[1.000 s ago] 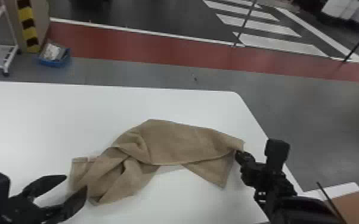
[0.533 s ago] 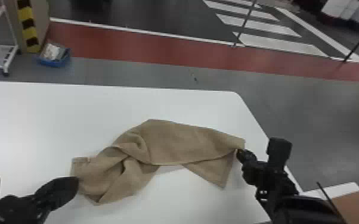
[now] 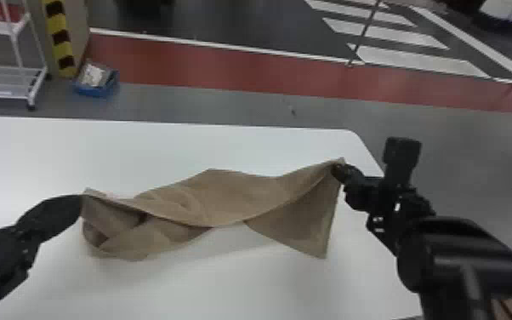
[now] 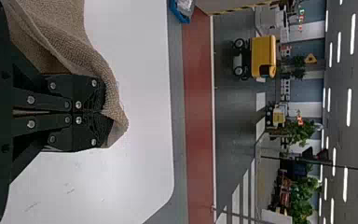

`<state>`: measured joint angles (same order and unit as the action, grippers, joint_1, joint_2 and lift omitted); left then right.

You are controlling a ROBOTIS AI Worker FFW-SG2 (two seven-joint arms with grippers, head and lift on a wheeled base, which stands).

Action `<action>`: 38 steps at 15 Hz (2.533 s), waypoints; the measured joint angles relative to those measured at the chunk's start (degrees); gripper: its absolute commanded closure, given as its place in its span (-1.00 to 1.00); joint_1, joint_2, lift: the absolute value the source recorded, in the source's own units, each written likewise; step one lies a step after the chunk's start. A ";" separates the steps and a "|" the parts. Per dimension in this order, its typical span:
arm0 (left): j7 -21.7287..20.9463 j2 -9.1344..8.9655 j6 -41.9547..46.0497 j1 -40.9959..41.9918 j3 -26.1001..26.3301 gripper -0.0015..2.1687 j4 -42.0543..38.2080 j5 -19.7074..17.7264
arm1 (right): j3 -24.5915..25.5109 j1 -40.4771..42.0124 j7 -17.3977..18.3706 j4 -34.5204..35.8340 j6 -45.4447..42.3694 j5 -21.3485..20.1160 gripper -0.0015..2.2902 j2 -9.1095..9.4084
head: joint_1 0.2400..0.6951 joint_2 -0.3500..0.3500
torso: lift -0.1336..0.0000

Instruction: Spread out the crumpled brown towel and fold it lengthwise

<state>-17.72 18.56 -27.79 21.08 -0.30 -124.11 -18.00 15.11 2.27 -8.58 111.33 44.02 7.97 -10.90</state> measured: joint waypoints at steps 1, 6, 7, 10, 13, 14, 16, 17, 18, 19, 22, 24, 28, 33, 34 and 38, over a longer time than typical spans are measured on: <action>0.64 0.13 0.01 -0.39 -1.15 0.91 -0.95 -0.54 | -1.10 -2.43 -0.46 0.23 1.59 0.13 0.44 -0.18 | 1.00 -0.64 | -0.84; 4.77 1.29 -0.08 -7.54 -6.51 0.91 -1.31 -4.62 | -4.14 -17.19 -2.08 -7.06 2.96 3.21 0.44 -0.19 | 0.64 -0.28 | -0.84; 5.56 1.53 0.29 -10.28 -6.57 0.91 0.70 -4.85 | -4.64 -20.40 -2.63 -10.70 1.56 3.35 0.44 -0.17 | 0.54 -0.24 | -0.84; 7.51 1.72 2.52 -19.69 -5.05 0.91 10.13 -5.09 | -6.73 -29.77 -4.49 -22.74 -4.58 3.46 0.44 0.25 | 0.19 -0.11 | -0.84; 9.30 1.71 6.41 -25.60 -2.96 0.91 15.79 -4.83 | -7.74 -33.32 -5.93 -27.10 -6.76 4.90 0.44 0.57 | -0.01 -0.05 | -0.84; 9.48 1.81 7.82 -25.69 -2.51 0.91 15.90 -4.79 | -7.85 -31.83 -6.58 -26.03 -6.44 6.43 0.44 -0.20 | -0.02 -0.05 | -0.84; 9.46 1.96 9.71 -22.38 -2.47 0.91 13.77 -4.95 | -6.14 -24.78 -7.16 -20.70 -5.52 9.72 0.44 -3.27 | 0.13 -0.10 | -0.84; 9.21 2.07 10.16 -19.20 -2.89 0.91 11.87 -5.08 | -4.20 -19.67 -7.47 -17.63 -5.42 11.23 0.44 -5.18 | 0.23 -0.15 | -0.84; 8.89 2.11 10.32 -15.80 -3.45 0.90 10.01 -5.15 | -2.08 -15.23 -8.28 -15.39 -5.62 12.14 0.44 -6.41 | 0.38 -0.21 | -0.84; 8.48 2.12 10.47 -11.41 -4.12 0.90 7.81 -5.04 | 0.90 -10.41 -9.67 -13.12 -5.89 12.99 0.44 -7.17 | 0.51 -0.26 | -0.84; 6.31 1.30 10.36 0.10 -3.74 0.69 4.33 -1.07 | 8.71 0.61 -13.42 -8.49 -6.31 14.41 0.44 -7.04 | 1.00 -0.51 | -0.84; 4.22 -0.01 10.45 4.45 -1.83 0.25 5.12 3.10 | 10.74 5.32 -14.40 -7.57 -7.04 15.36 0.44 -6.34 | 1.00 -0.68 | -0.84; 4.41 -0.90 9.86 8.37 -1.60 -0.52 4.28 6.93 | 13.01 10.96 -14.85 -5.14 -9.55 15.67 0.44 -3.02 | 1.00 -0.73 | -0.84; 9.79 -2.08 4.89 11.86 -5.43 -0.51 2.78 12.51 | 18.82 15.69 -16.79 -4.32 -11.10 17.29 0.44 -0.73 | 1.00 -0.68 | -0.84; 9.86 -2.17 5.11 11.96 -5.68 -0.51 2.77 12.00 | 19.12 16.01 -17.02 -4.44 -11.39 17.65 0.44 -0.54 | 1.00 -0.67 | -0.84; 9.16 -2.28 10.54 9.35 -0.43 -0.50 2.89 10.77 | 18.15 16.29 -17.45 -4.05 -11.71 18.14 0.44 0.84 | 1.00 -0.79 | -0.84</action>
<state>-8.56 16.28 -17.26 30.43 -0.74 -121.22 -7.22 33.25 18.56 -26.02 107.28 32.31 26.10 -10.06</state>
